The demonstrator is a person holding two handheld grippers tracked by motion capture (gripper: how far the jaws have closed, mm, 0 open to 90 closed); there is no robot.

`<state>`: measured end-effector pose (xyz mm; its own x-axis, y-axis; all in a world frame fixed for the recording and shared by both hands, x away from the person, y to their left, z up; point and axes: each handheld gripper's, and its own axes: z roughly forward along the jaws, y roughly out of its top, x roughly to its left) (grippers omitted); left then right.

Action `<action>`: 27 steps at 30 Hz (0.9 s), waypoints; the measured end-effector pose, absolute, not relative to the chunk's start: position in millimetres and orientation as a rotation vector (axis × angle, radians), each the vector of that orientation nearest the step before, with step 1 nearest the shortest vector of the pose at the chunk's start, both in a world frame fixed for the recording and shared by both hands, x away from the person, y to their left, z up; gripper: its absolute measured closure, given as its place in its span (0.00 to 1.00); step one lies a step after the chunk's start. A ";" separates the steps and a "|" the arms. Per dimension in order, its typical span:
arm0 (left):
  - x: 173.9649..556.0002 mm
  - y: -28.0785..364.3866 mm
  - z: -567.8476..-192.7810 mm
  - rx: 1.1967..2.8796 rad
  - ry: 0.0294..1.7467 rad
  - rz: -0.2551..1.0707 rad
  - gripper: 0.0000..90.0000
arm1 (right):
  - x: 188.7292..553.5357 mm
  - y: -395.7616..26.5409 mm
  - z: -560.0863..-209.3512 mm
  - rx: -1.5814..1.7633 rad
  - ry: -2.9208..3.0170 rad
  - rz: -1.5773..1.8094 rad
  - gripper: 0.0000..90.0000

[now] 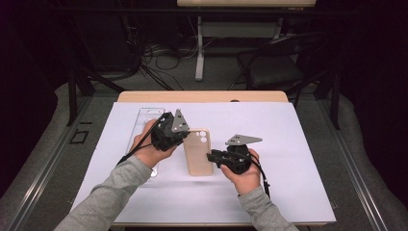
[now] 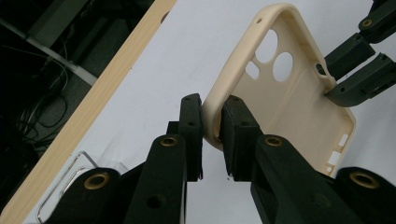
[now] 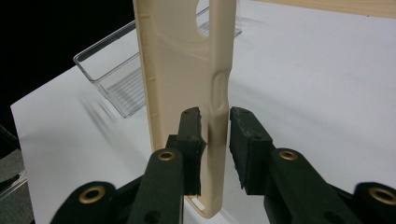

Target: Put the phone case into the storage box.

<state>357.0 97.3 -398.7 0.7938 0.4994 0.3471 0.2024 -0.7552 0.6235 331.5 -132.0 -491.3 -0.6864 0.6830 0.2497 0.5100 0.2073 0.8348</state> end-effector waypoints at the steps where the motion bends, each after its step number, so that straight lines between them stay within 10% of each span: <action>1: 357.2 97.6 -398.6 2.403 0.519 0.682 0.89 | 331.5 -132.0 -491.3 1.151 2.300 1.481 0.81; 27: 375.0 114.1 -394.3 2.366 0.587 0.700 0.89 | 336.2 -140.0 -490.9 1.162 2.259 1.486 0.69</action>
